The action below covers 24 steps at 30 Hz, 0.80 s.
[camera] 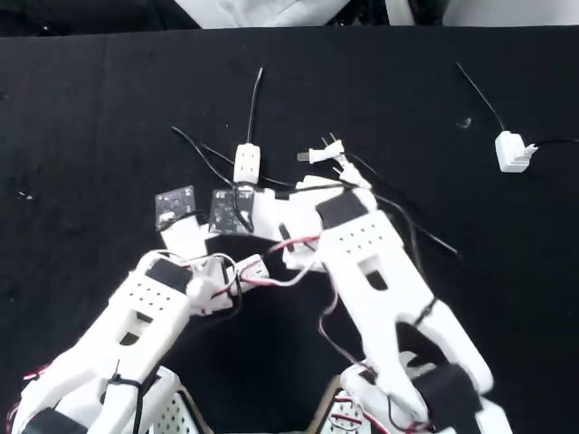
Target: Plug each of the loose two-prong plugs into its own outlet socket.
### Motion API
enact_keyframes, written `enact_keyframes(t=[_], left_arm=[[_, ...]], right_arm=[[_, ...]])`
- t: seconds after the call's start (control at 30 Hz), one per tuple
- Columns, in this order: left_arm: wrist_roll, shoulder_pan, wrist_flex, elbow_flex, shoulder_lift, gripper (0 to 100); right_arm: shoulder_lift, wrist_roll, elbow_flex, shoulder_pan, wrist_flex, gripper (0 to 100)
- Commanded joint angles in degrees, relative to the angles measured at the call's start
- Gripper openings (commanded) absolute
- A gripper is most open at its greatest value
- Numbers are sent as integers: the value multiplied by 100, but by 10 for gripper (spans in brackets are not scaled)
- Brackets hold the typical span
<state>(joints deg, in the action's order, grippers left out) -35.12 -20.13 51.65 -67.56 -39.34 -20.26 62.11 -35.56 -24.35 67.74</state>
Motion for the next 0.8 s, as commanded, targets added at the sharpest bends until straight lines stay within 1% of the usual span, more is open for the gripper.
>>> enact_keyframes(t=[0.0, 0.07, 0.13, 0.2, 0.3, 0.4, 0.63, 0.77], left_arm=[[-70, -365, 18, 48, -132, 30], [-70, -611, -26, 4, -114, 30], [-70, -673, -158, -4, -62, 30], [-53, -400, -519, -163, -62, 30], [-53, 189, -1301, -541, -62, 30], [-53, 532, -1864, -804, -62, 30], [-44, 655, -1960, -646, -70, 30], [-26, 655, -1820, -646, -132, 30]], right_arm=[[189, 62, 585, -88, 53, 11], [198, 62, 620, -88, 53, 11], [189, 62, 620, -88, 53, 11], [189, 62, 602, -88, 62, 11], [189, 62, 602, -79, 132, 11], [189, 62, 602, -105, 193, 11], [233, 360, 655, -114, 158, 11], [224, 457, 637, -79, 97, 11]])
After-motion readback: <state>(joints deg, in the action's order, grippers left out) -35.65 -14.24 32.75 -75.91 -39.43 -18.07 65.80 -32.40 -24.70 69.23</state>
